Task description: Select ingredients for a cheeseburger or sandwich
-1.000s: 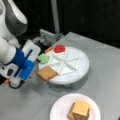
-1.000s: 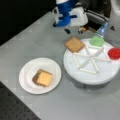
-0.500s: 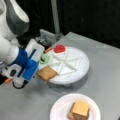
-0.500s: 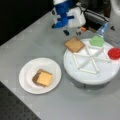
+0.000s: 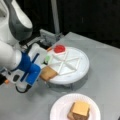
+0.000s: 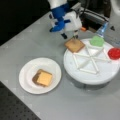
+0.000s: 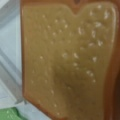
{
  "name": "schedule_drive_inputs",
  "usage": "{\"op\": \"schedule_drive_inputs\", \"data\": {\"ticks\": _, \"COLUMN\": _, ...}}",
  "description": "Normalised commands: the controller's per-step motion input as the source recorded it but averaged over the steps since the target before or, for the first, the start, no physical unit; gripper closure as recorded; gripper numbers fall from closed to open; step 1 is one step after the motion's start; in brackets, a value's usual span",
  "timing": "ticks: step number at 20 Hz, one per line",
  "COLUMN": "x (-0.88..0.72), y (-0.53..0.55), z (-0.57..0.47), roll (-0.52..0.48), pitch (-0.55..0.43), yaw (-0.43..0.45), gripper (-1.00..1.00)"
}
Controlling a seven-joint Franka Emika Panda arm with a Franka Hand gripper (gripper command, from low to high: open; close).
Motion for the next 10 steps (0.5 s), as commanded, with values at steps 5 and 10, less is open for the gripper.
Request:
{"op": "schedule_drive_inputs", "data": {"ticks": 5, "x": 0.14, "y": -0.19, "z": -0.05, "roll": 0.361, "pitch": -0.037, "yaw": 0.086, "gripper": -1.0}}
{"op": "schedule_drive_inputs", "data": {"ticks": 10, "x": 0.08, "y": -0.2, "z": -0.17, "roll": 0.388, "pitch": -0.094, "yaw": 0.078, "gripper": -1.0}}
